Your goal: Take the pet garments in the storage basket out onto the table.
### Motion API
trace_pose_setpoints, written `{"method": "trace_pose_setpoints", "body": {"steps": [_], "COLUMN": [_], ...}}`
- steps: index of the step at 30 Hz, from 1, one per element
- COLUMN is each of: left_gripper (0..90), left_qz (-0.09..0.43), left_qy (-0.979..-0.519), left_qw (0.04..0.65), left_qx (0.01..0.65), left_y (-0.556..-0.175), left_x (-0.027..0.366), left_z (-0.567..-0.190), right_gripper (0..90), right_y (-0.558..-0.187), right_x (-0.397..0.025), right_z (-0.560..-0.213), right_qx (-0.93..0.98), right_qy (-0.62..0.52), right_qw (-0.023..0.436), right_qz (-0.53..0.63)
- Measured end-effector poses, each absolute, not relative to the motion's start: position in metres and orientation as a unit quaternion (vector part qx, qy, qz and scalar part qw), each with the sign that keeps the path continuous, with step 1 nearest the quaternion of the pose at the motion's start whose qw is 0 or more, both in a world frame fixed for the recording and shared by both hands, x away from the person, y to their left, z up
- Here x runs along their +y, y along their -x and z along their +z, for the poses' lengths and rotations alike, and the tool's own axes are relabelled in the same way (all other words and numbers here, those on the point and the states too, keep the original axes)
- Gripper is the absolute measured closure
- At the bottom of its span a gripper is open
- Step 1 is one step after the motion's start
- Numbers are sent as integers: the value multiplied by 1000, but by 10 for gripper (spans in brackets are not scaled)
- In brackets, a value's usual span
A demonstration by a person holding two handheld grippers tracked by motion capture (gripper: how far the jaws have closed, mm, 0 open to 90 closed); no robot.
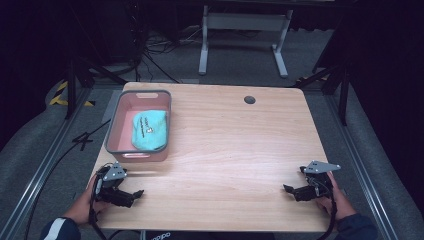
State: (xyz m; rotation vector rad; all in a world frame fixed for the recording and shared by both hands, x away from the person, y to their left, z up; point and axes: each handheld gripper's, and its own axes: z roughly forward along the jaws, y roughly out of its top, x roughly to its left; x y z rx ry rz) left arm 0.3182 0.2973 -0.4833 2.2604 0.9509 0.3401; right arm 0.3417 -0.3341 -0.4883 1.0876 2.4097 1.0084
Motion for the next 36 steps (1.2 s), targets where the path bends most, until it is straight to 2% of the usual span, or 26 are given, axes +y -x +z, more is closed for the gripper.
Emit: {"method": "trace_pose_setpoints", "body": {"steps": [16, 21, 23, 26, 28, 36], "left_gripper": [4, 22, 50, 201, 166, 187], "left_qz": [127, 109, 106, 108, 110, 133], "left_qy": [-866, -883, -885, -889, -887, -878], "left_qw": [319, 312, 310, 313, 316, 335], "left_qx": [363, 333, 330, 317, 318, 314], "left_y": [-316, -317, -317, -315, -314, -308], "left_x": [297, 302, 303, 303, 303, 305], "left_z": [-482, -479, -476, -471, -468, -443], "right_gripper": [5, 5, 5, 5, 5, 6], "right_y": [-341, -341, -341, -341, -341, -341], "right_x": [-334, -334, -334, -334, -334, -334], "right_z": [-488, -488, -488, -488, -488, -488], "right_qx": [841, 841, 841, 841, 841, 840], "right_qy": [-382, -381, -381, -381, -381, -382], "right_qw": [156, 156, 156, 156, 156, 156], "right_qz": [352, 352, 352, 352, 352, 352]}}
